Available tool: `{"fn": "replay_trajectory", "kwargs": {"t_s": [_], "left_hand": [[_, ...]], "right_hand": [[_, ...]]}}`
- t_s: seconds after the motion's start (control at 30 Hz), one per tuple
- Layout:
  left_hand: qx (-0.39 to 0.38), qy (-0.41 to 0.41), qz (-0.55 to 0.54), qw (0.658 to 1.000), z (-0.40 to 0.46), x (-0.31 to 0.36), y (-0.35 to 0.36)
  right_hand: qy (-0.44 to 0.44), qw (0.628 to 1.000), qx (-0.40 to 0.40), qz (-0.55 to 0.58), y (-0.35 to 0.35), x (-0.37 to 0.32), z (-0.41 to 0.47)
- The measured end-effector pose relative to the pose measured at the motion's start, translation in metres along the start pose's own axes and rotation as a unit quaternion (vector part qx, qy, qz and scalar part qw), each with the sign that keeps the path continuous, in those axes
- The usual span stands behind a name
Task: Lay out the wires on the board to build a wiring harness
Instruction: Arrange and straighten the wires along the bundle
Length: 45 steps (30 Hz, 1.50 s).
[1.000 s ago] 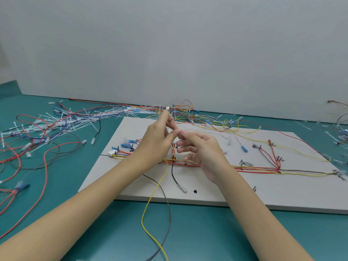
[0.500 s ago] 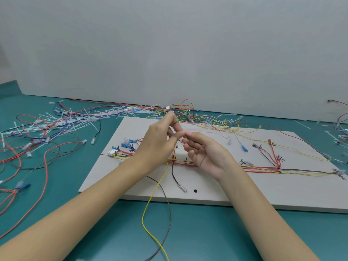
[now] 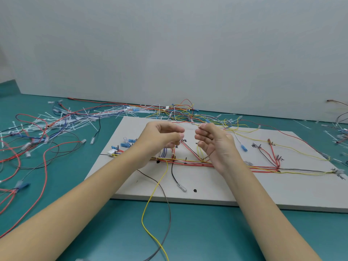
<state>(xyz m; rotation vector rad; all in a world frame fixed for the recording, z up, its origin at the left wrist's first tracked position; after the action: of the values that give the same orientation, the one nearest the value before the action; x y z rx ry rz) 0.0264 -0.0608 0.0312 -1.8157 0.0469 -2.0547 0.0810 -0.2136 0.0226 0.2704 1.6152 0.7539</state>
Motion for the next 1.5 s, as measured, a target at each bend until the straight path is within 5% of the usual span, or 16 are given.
{"fn": "replay_trajectory", "kwargs": {"t_s": [0.8,1.07,1.5], "left_hand": [[-0.072,0.013,0.129,0.989,0.001,-0.003,0.009],[-0.117,0.067,0.362,0.922,-0.007,-0.007,0.022],[-0.089,0.170,0.548,0.814,-0.016,0.001,0.037]], "right_hand": [[-0.107,0.989,-0.005,-0.104,-0.001,-0.016,0.002],[-0.164,0.968,0.005,-0.188,-0.007,-0.025,0.005],[-0.174,0.943,-0.061,-0.278,0.002,-0.008,0.009]]}}
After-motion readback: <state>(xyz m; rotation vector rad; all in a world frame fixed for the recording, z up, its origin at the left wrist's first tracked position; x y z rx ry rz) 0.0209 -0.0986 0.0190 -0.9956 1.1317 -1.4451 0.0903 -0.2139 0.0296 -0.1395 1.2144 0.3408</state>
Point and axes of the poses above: each hand's wrist, its own z-axis towards the middle knuckle, its own y-axis out of the palm, x = y × z, the point moved 9 cm from there along z, towards the middle knuckle, and after that the axes turned 14 degrees about z, right-handed, at the moved point
